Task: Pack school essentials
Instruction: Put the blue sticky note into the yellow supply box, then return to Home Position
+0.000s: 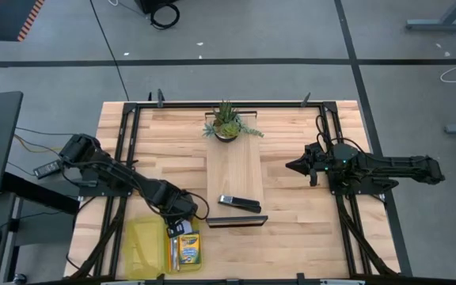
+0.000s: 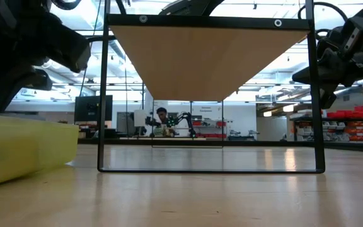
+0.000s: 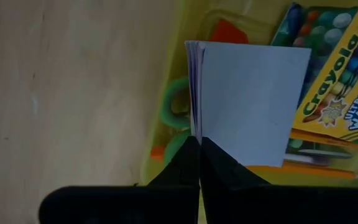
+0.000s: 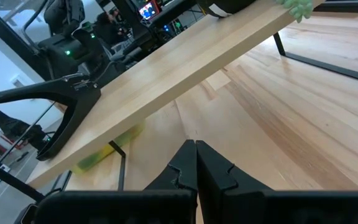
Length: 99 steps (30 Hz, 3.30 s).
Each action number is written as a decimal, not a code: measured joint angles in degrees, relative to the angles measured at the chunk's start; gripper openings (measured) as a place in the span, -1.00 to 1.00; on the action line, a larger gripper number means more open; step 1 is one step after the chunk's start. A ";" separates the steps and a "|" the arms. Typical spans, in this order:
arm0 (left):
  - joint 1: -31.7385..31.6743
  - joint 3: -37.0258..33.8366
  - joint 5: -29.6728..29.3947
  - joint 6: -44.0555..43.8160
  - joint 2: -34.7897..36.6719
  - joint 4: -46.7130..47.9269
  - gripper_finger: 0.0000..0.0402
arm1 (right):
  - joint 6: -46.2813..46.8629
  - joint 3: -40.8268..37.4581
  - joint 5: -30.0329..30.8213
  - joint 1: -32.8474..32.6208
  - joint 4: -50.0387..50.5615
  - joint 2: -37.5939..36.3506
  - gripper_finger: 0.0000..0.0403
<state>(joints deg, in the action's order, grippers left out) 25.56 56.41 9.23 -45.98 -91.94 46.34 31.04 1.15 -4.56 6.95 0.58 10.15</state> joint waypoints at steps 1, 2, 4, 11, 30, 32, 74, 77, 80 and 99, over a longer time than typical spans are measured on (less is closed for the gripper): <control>0.05 -0.10 -0.05 0.50 0.00 -0.23 -0.99 | 0.01 0.00 0.00 0.01 0.00 0.00 -0.97; 0.05 -0.19 -0.05 0.60 0.00 -0.44 -0.98 | 0.00 0.00 0.00 0.01 0.00 0.00 -0.97; 0.05 -0.25 -0.04 0.35 0.00 -0.39 -0.93 | -0.01 0.00 0.00 0.01 0.00 0.00 -0.97; -0.48 -0.01 1.66 0.13 0.12 1.88 -0.55 | 0.01 0.00 0.00 0.01 -0.02 -0.02 -0.97; 4.54 4.21 4.67 1.41 -1.77 -5.39 -0.41 | -0.01 0.00 0.00 0.01 0.00 -0.02 -0.97; 5.10 4.10 4.85 1.43 -2.75 -4.50 -0.46 | 0.00 0.00 -0.01 0.00 0.00 -0.02 -0.97; -1.78 -6.81 -12.77 5.81 19.69 10.56 -0.95 | 0.01 0.00 0.00 -0.01 0.11 0.09 -0.97; -1.56 -9.25 -19.00 5.47 24.53 8.40 -0.97 | -0.01 0.00 0.00 -0.01 0.09 0.15 -0.97; -1.83 -12.51 -25.16 5.67 30.28 4.33 -0.98 | 0.00 0.00 -0.01 -0.01 0.08 0.15 -0.97; -4.59 -40.97 -33.41 19.68 58.95 -37.47 -0.99 | 0.01 0.00 -0.02 -0.01 0.04 0.15 -0.97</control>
<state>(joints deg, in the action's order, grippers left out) 20.97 15.44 -24.18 -26.29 -32.99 8.87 31.04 1.15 -4.58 6.94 0.62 10.31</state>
